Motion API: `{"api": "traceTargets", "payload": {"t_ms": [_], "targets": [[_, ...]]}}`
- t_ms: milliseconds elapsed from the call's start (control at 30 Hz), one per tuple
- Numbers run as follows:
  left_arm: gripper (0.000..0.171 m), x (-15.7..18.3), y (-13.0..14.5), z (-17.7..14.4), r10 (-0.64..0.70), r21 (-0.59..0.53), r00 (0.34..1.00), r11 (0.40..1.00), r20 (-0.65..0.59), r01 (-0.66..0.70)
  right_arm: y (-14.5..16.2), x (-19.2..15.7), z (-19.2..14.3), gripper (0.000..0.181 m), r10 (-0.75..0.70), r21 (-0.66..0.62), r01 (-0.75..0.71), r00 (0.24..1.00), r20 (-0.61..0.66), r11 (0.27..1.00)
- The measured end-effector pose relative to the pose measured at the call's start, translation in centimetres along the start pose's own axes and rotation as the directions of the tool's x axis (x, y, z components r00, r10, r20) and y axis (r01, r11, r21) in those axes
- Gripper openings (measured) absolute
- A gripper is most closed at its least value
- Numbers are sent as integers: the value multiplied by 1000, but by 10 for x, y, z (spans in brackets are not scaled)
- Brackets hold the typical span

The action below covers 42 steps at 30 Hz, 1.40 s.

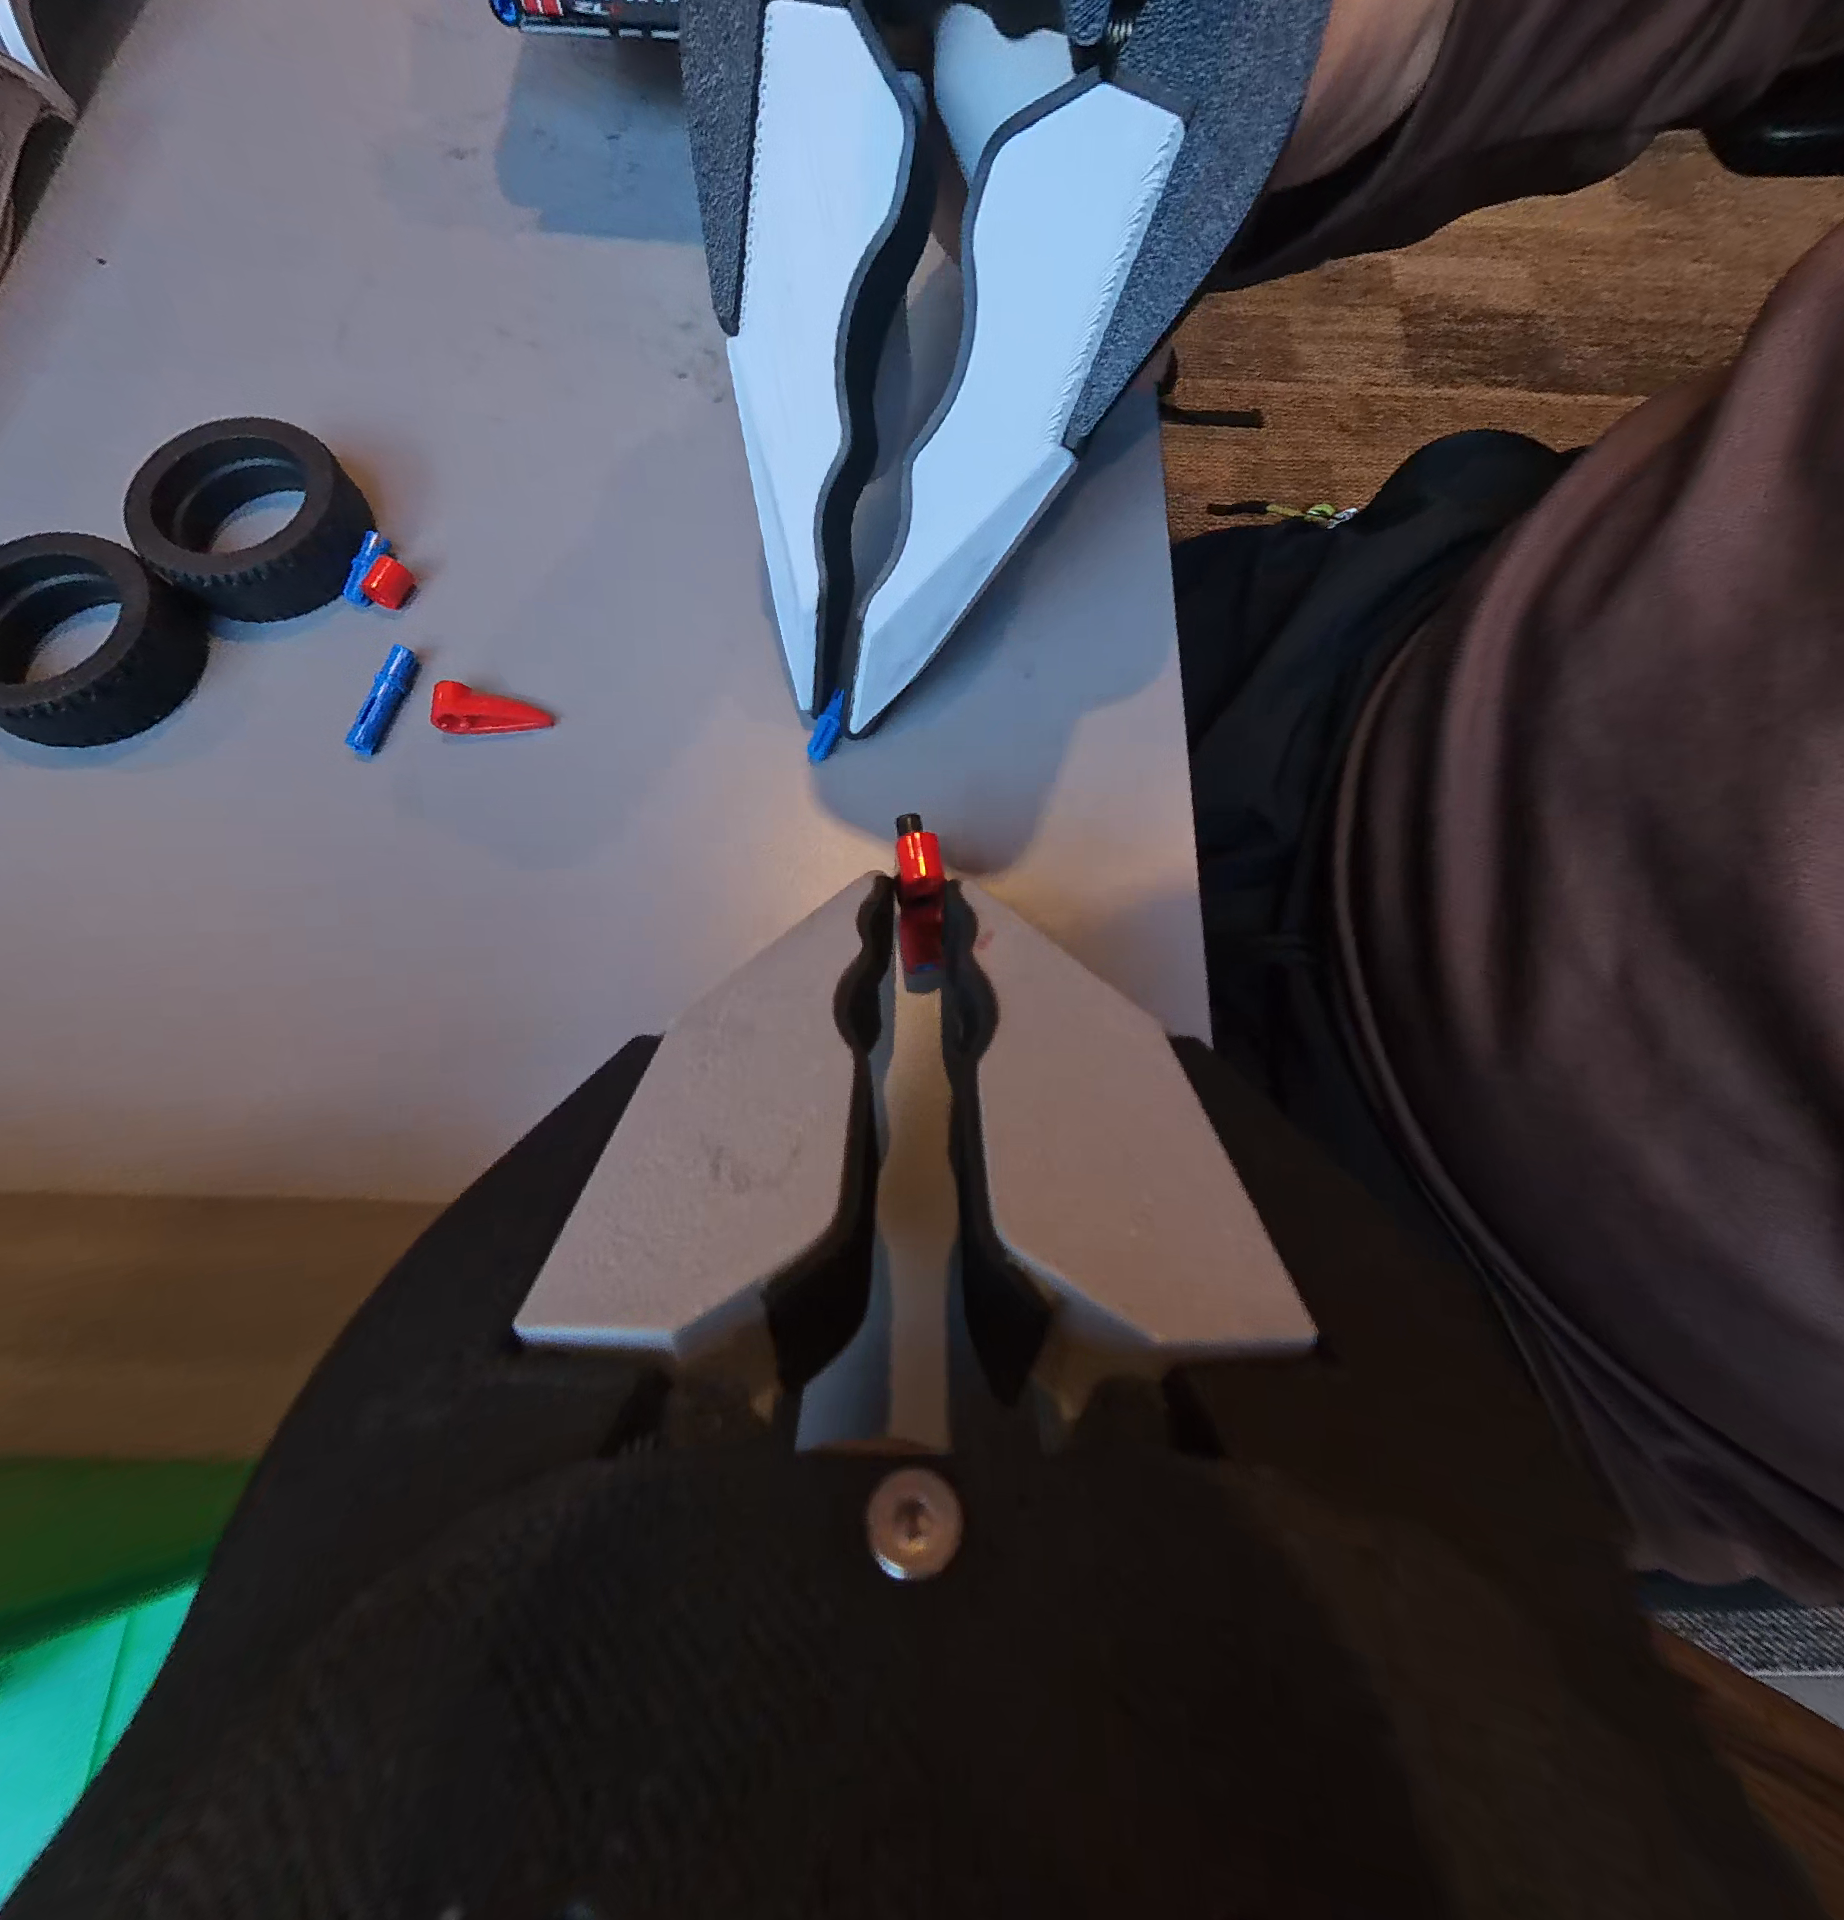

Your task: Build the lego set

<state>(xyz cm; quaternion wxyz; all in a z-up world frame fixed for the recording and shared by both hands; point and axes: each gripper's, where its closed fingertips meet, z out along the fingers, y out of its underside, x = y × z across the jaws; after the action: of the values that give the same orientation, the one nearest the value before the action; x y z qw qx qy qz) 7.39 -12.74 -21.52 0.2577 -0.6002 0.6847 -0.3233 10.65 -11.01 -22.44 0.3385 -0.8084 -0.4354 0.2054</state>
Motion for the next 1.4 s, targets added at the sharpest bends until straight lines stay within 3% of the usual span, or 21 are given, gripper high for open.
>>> {"api": "traceTargets", "payload": {"t_ms": [633, 1033, 1400], "targets": [[9, 2, 0, 0, 25, 0, 1000, 1000, 14, -25, -1, -3, 0, 3, 39, 4, -39, 997, 64, 999], [9, 2, -4, -4, 15, 42, 1000, 999, 1, -15, -15, -23, -6, 3, -129, 100, 120, 988, 90, 988], [9, 2, -5, -5, 6, 52, 1000, 999, -14, -5, -23, -28, -12, 3, -148, 166, 131, 984, 99, 977]]}}
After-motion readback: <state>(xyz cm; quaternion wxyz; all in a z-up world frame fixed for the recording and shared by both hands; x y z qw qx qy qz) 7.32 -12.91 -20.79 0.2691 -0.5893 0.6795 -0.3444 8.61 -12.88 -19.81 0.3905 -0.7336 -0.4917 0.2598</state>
